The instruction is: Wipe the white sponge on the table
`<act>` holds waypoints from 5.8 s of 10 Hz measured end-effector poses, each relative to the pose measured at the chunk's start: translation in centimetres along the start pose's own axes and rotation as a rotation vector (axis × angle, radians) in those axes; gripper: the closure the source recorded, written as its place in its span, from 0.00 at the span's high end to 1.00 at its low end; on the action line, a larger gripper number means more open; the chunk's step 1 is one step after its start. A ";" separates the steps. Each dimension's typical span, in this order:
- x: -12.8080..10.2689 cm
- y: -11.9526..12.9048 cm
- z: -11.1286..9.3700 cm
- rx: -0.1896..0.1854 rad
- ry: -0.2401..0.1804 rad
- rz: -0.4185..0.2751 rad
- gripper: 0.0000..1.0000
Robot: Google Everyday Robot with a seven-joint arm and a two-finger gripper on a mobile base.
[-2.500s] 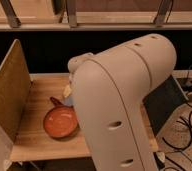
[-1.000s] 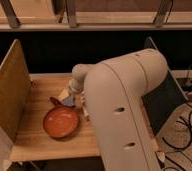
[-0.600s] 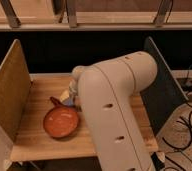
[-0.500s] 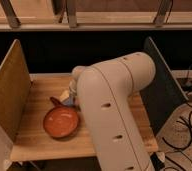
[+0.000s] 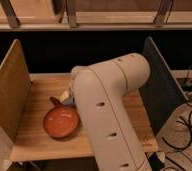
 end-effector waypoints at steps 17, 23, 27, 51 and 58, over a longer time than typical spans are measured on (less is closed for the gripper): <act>0.2 -1.4 -0.8 0.162 0.028 0.001 0.76; -0.4 0.1 3.0 0.159 0.094 -0.008 0.55; -0.7 -0.2 2.5 0.175 0.093 -0.024 0.14; 3.6 -2.3 1.0 0.195 0.207 -0.068 0.00; -4.1 -0.7 4.1 0.214 0.196 -0.183 0.00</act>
